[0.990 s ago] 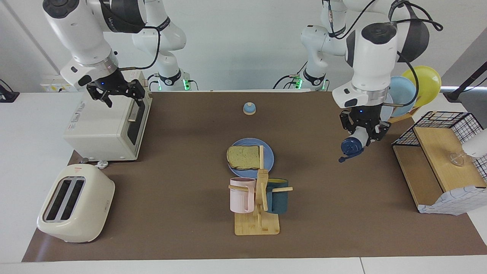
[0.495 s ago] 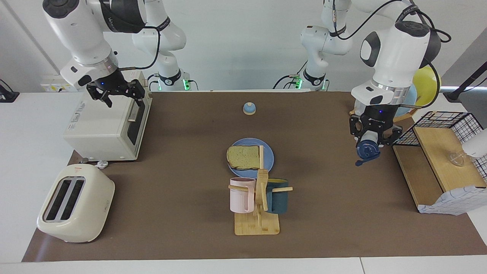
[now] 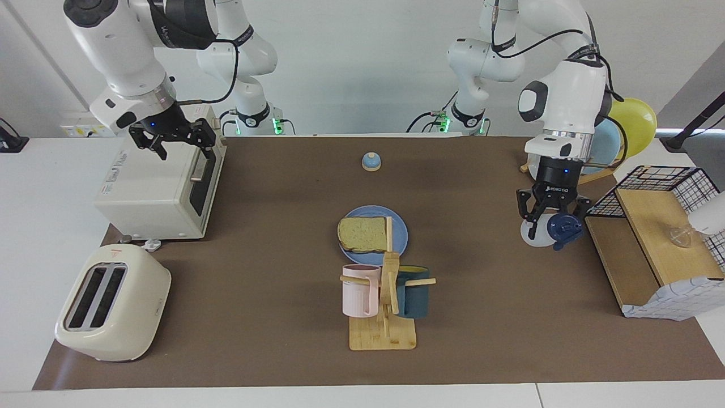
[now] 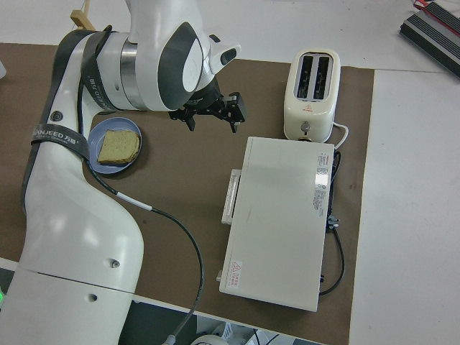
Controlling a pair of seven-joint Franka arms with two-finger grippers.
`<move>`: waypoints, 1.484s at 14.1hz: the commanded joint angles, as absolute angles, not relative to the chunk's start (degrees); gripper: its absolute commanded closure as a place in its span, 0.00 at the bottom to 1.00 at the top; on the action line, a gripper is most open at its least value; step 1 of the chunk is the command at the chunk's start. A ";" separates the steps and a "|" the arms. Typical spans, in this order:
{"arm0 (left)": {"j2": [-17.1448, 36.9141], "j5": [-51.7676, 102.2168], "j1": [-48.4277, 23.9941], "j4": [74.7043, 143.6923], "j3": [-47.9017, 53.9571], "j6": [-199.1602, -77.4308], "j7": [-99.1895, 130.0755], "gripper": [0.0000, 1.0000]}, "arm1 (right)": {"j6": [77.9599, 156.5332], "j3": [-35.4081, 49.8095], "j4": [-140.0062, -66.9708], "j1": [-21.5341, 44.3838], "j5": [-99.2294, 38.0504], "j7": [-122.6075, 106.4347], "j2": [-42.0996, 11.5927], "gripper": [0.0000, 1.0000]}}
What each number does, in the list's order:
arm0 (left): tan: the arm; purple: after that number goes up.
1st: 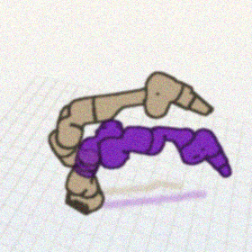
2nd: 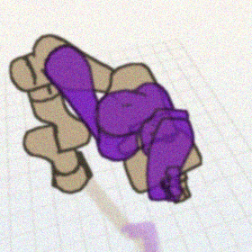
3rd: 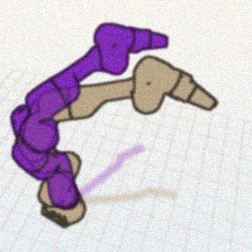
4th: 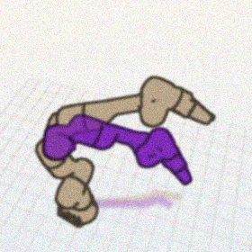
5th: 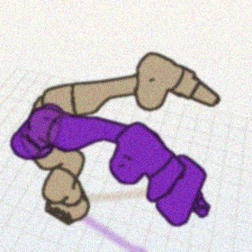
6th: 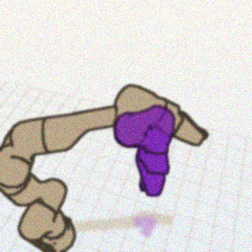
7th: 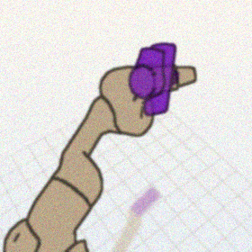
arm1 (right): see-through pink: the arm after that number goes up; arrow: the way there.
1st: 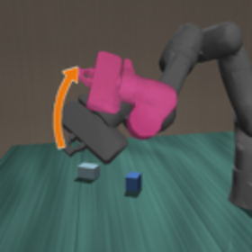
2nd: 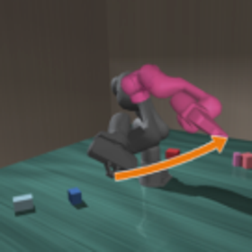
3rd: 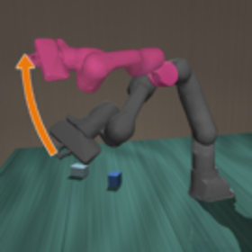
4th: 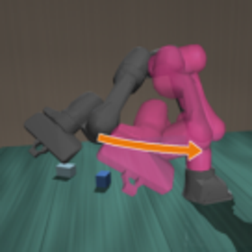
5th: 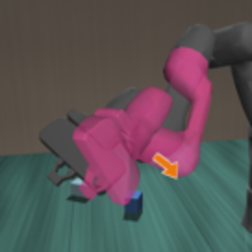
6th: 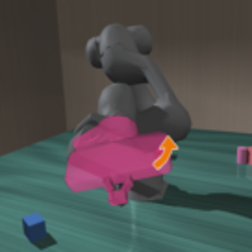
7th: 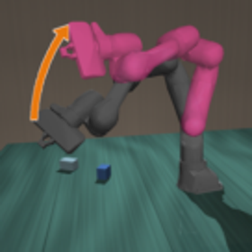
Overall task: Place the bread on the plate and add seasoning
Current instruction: 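Carry the bottle back to its spot with the left gripper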
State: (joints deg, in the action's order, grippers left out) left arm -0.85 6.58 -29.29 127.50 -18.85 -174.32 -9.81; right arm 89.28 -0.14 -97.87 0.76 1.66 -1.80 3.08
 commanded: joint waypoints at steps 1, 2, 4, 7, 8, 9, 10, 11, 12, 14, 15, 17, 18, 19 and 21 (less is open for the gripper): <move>0.16 7.56 -31.99 133.32 -18.90 -186.28 -5.03 1.00 | 88.07 -0.26 -97.38 0.79 1.85 -2.72 3.25 0.00; 1.48 7.56 -32.78 133.59 -18.90 -188.94 -3.79 1.00 | 88.07 -0.26 -97.38 0.79 1.85 -2.72 3.16 0.00; 3.85 7.56 -34.27 134.82 -18.90 -194.29 -2.21 1.00 | 88.07 -0.26 -97.38 0.79 1.85 -2.72 3.25 0.00; 8.52 7.56 -35.94 135.97 -18.90 -200.74 0.35 1.00 | 88.07 -0.26 -97.38 0.79 1.85 -2.72 3.25 0.00; 8.53 7.56 -35.95 135.97 -18.90 -200.74 0.35 1.00 | 88.07 -0.26 -97.38 0.79 1.85 -2.72 3.25 0.00; 8.61 7.56 -35.95 135.88 -18.90 -200.66 0.44 1.00 | 88.07 -0.26 -97.38 0.79 1.85 -2.72 3.25 0.00; 9.48 7.47 -35.95 135.62 -18.81 -200.65 0.44 1.00 | 88.07 -0.26 -97.38 0.79 1.85 -2.72 3.25 0.00; 10.88 7.04 -35.86 135.44 -18.72 -200.65 0.44 1.00 | 88.07 -0.26 -97.38 0.79 1.85 -2.72 3.25 0.00; 12.46 6.77 -35.77 134.57 -18.63 -200.65 0.53 1.00 | 88.07 -0.26 -97.38 0.79 1.85 -2.72 3.25 0.00; 16.33 6.42 -35.95 133.60 -18.37 -200.65 0.53 1.00 | 88.07 -0.26 -97.38 0.79 1.85 -2.72 3.25 0.00; 17.48 6.33 -35.86 133.59 -18.20 -200.74 0.53 1.00 | 88.07 -0.26 -97.38 0.79 1.85 -2.72 3.25 0.00; 20.47 5.63 -35.51 132.11 -17.67 -200.74 0.53 1.00 | 88.07 -0.26 -97.38 0.79 1.85 -2.72 3.25 0.00; 22.22 5.71 -35.42 130.62 -17.14 -200.74 0.53 1.00 | 88.07 -0.26 -97.38 0.79 1.85 -2.72 3.25 0.00; 22.93 5.63 -35.16 129.82 -16.70 -200.74 0.53 1.00 | 88.07 -0.26 -97.38 0.79 1.85 -2.72 3.25 0.00; 23.29 5.36 -34.72 129.55 -16.61 -200.74 0.53 1.00 | 88.07 -0.26 -97.38 0.79 1.85 -2.72 3.16 0.00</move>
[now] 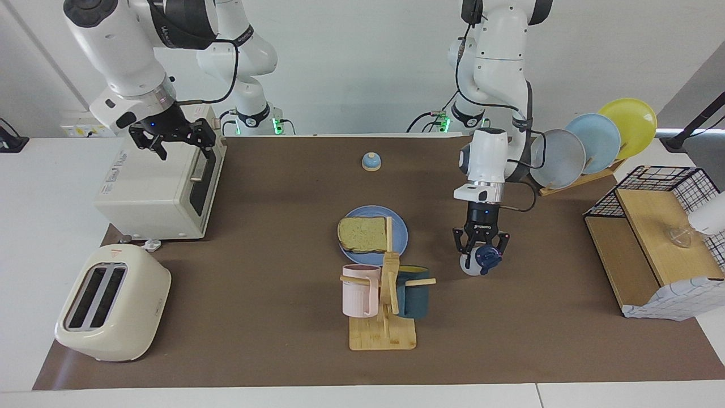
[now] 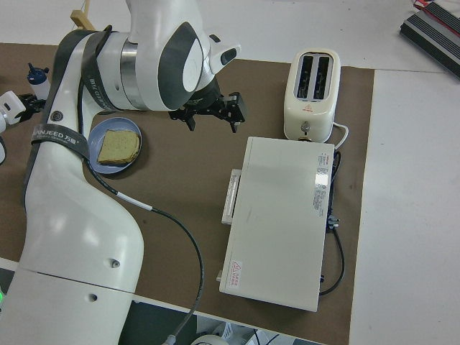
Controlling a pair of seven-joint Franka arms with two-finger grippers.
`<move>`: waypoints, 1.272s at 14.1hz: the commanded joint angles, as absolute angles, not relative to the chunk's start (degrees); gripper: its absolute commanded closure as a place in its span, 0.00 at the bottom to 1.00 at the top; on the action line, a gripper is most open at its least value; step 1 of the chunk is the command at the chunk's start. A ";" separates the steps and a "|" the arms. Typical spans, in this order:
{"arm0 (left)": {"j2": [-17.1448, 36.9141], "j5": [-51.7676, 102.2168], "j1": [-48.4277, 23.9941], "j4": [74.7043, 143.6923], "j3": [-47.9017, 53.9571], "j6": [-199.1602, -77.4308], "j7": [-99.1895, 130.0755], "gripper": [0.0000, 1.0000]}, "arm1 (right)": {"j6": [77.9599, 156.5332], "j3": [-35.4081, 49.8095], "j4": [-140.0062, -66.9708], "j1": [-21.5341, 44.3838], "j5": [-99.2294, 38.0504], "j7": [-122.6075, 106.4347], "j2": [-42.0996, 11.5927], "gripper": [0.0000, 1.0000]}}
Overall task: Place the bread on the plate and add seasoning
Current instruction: 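Lower the white bottle onto the table with the left gripper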
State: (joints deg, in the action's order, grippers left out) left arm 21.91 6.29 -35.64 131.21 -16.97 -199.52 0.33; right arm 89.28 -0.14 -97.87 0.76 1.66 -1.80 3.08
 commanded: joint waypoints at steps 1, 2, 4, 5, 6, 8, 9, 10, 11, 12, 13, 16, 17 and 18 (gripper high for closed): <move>23.29 5.27 -34.63 129.55 -16.52 -200.74 0.53 1.00 | 88.07 -0.26 -97.38 0.79 1.85 -2.72 3.16 0.00; 23.29 5.19 -34.54 129.55 -16.35 -200.74 0.53 1.00 | 88.07 -0.26 -97.38 0.79 1.85 -2.72 3.25 0.00; 23.29 3.79 -34.45 129.64 -16.43 -200.74 0.53 1.00 | 88.07 -0.26 -97.38 0.79 1.85 -2.72 3.25 0.00; 23.38 3.26 -34.11 129.81 -16.44 -200.74 0.44 1.00 | 88.07 -0.26 -97.38 0.79 1.85 -2.72 3.25 0.00; 23.38 3.16 -34.10 130.16 -16.44 -200.83 0.44 0.90 | 88.07 -0.26 -97.38 0.79 1.85 -2.72 3.25 0.00; 23.38 3.08 -34.10 130.34 -16.35 -200.83 0.44 0.76 | 88.07 -0.26 -97.38 0.79 1.85 -2.72 3.25 0.00; 23.38 3.16 -34.10 130.60 -16.43 -200.74 0.53 0.76 | 88.07 -0.26 -97.38 0.79 1.85 -2.72 3.25 0.00; 23.29 3.16 -34.19 130.87 -16.44 -200.83 0.44 0.68 | 88.07 -0.26 -97.38 0.79 1.85 -2.72 3.16 0.00; 23.29 3.16 -34.19 131.04 -16.35 -200.83 0.53 0.66 | 88.07 -0.26 -97.38 0.79 1.85 -2.72 3.16 0.00; 23.29 3.16 -34.19 131.13 -16.43 -200.83 0.53 0.65 | 88.07 -0.26 -97.38 0.79 1.85 -2.72 3.25 0.00; 23.29 3.34 -34.19 131.13 -16.35 -200.83 0.53 0.58 | 88.07 -0.26 -97.38 0.79 1.85 -2.72 3.25 0.00; 23.12 3.43 -34.10 131.75 -16.35 -200.83 0.53 0.28 | 88.07 -0.26 -97.38 0.79 1.85 -2.72 3.25 0.00; 23.12 3.51 -34.10 131.92 -16.35 -200.83 0.53 0.26 | 88.07 -0.26 -97.38 0.79 1.85 -2.72 3.25 0.00; 23.03 3.60 -34.10 132.10 -16.35 -200.83 0.53 0.22 | 88.07 -0.26 -97.38 0.79 1.85 -2.72 3.25 0.00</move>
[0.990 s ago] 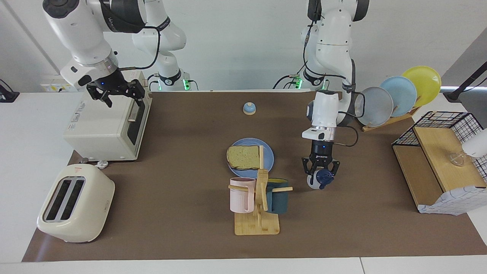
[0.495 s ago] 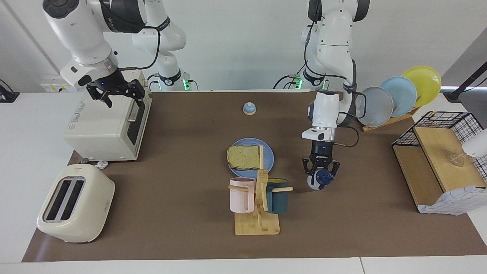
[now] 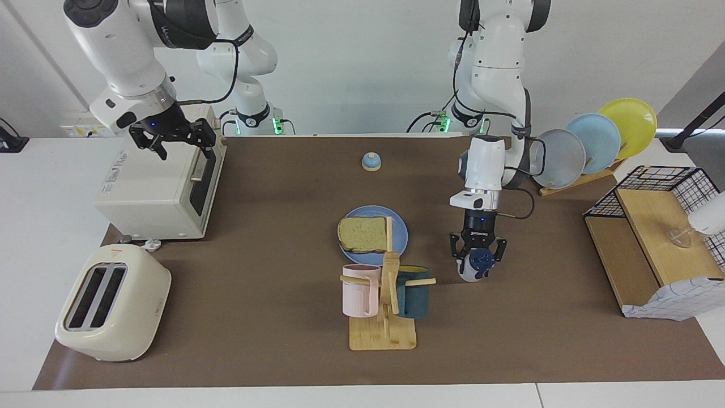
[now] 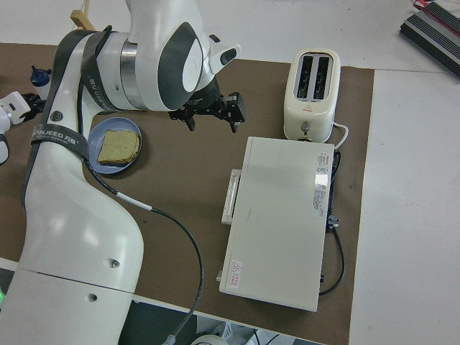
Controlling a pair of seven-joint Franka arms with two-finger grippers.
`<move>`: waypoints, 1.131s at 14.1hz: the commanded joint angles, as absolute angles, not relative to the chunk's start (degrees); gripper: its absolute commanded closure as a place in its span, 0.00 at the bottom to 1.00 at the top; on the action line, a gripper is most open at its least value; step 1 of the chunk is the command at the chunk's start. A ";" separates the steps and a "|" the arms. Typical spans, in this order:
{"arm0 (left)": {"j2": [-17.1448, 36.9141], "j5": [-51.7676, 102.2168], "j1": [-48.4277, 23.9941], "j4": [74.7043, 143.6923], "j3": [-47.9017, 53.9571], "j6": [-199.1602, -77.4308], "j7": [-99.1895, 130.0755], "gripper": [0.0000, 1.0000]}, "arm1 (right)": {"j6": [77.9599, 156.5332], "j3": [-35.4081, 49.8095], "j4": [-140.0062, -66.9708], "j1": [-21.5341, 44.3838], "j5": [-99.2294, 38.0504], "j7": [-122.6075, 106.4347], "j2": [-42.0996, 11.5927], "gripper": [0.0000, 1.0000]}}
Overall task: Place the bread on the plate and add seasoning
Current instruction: 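Lower the white bottle onto the table with the left gripper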
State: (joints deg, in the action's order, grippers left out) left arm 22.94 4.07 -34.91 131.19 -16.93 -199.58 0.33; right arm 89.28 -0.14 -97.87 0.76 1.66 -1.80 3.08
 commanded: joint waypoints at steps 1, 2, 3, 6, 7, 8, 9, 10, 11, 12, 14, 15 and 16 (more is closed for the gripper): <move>22.94 3.60 -34.10 132.36 -16.35 -200.74 0.53 0.17 | 88.07 -0.26 -97.38 0.79 1.85 -2.72 3.16 0.00; 22.94 3.60 -34.10 132.45 -16.35 -200.74 0.53 0.17 | 88.07 -0.26 -97.38 0.79 1.85 -2.72 3.25 0.00; 22.85 3.69 -34.10 132.63 -16.35 -200.74 0.53 0.17 | 88.07 -0.26 -97.38 0.79 1.85 -2.72 3.25 0.00; 22.76 3.69 -34.10 133.15 -16.35 -200.83 0.53 0.17 | 88.07 -0.26 -97.38 0.79 1.85 -2.72 3.25 0.00; 22.76 3.69 -33.93 133.33 -16.35 -200.74 0.53 0.17 | 88.07 -0.26 -97.38 0.79 1.85 -2.72 3.25 0.00; 22.76 3.60 -33.32 133.33 -16.35 -200.74 0.53 0.17 | 88.07 -0.26 -97.38 0.79 1.85 -2.72 3.25 0.00; 22.76 3.69 -33.31 133.33 -16.35 -200.74 0.53 0.17 | 88.07 -0.26 -97.38 0.79 1.85 -2.72 3.25 0.00; 22.76 3.60 -33.31 133.33 -16.35 -200.74 0.53 0.17 | 88.07 -0.26 -97.38 0.79 1.85 -2.81 3.25 0.00; 22.76 3.60 -33.31 133.33 -16.35 -200.74 0.53 0.17 | 88.07 -0.26 -97.38 0.79 1.85 -2.73 3.16 0.00; 22.76 3.60 -33.31 133.33 -16.35 -200.74 0.53 0.17 | 88.07 -0.26 -97.38 0.79 1.85 -2.72 3.25 0.00; 22.68 3.60 -33.31 133.77 -16.35 -200.74 0.53 0.13 | 88.07 -0.26 -97.38 0.79 1.85 -2.72 3.25 0.00; 22.68 3.60 -33.40 133.94 -16.35 -200.74 0.53 0.06 | 88.07 -0.26 -97.38 0.79 1.85 -2.72 3.25 0.00; 22.68 3.60 -33.40 133.95 -16.35 -200.74 0.53 0.00 | 88.07 -0.26 -97.38 0.79 1.85 -2.72 3.25 0.00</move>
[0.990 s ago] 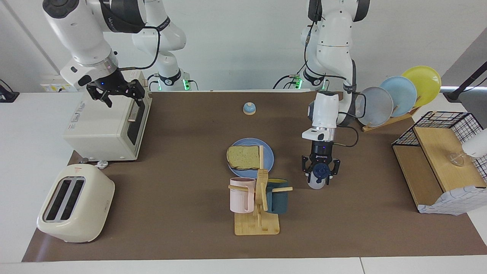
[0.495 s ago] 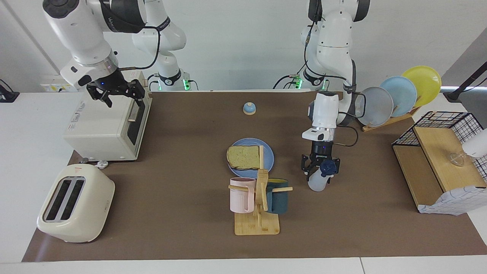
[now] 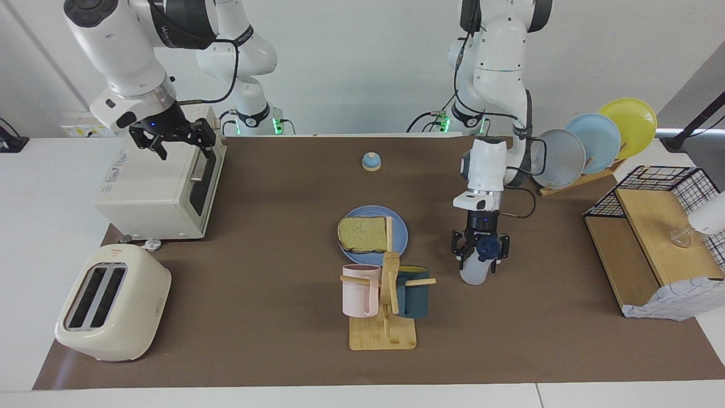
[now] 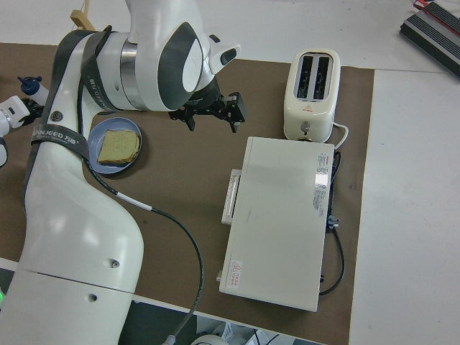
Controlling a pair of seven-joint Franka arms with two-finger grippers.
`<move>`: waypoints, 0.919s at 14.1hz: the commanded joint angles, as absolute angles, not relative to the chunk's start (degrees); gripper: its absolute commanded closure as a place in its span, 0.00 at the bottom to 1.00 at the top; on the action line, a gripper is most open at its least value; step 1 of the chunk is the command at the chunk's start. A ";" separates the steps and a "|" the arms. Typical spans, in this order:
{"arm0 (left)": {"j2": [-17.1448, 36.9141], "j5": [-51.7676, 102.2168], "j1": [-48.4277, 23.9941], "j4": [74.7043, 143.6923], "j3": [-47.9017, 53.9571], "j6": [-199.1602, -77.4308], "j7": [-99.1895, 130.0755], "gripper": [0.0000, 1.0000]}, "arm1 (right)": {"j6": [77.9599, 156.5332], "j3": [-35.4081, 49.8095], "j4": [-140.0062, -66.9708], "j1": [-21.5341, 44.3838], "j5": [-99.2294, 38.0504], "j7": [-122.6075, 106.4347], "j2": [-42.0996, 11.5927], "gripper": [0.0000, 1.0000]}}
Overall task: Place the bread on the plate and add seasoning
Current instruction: 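Open the left gripper and draw it back from the bottle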
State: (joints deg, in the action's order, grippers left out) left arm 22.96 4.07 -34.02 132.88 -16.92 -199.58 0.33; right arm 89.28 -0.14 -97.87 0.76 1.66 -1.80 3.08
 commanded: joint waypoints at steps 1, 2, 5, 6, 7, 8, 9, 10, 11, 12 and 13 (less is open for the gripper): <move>22.68 3.60 -33.40 133.86 -16.35 -200.74 0.53 0.00 | 88.07 -0.26 -97.38 0.79 1.85 -2.72 3.25 0.00; 22.59 3.69 -33.40 133.94 -16.35 -200.74 0.53 0.00 | 88.07 -0.26 -97.38 0.79 1.85 -2.72 3.25 0.00; 19.88 3.78 -33.92 136.22 -16.35 -200.74 0.61 0.00 | 88.07 -0.26 -97.38 0.79 1.85 -2.72 3.25 0.00; 18.56 3.78 -34.19 137.71 -16.43 -200.74 0.53 0.00 | 88.07 -0.26 -97.38 0.79 1.85 -2.72 3.25 0.00; 17.50 3.78 -34.28 138.94 -16.44 -200.74 0.53 0.00 | 88.07 -0.26 -97.38 0.79 1.85 -2.72 3.25 0.00; 16.19 3.78 -34.28 140.09 -16.44 -200.74 0.53 0.00 | 88.07 -0.26 -97.38 0.79 1.85 -2.72 3.25 0.00; 15.13 3.78 -34.54 141.40 -16.44 -200.74 0.53 0.00 | 88.07 -0.26 -97.38 0.79 1.85 -2.72 3.25 0.00; 13.99 3.87 -35.06 142.63 -16.44 -200.74 0.53 0.00 | 88.07 -0.26 -97.38 0.79 1.85 -2.72 3.25 0.00; 12.76 3.78 -35.24 143.95 -16.52 -200.74 0.53 0.00 | 88.07 -0.26 -97.38 0.79 1.85 -2.72 3.25 0.00; 11.18 3.87 -35.68 145.18 -16.52 -200.74 0.53 0.00 | 88.07 -0.26 -97.38 0.79 1.85 -2.81 3.16 0.00; 9.68 3.87 -36.29 146.59 -16.52 -200.74 0.53 0.00 | 88.07 -0.26 -97.38 0.79 1.85 -2.73 3.25 0.00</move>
State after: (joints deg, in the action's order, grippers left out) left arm 14.55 4.07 -34.99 141.83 -16.39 -200.13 0.33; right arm 89.28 -0.14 -97.87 0.76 1.66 -1.80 3.08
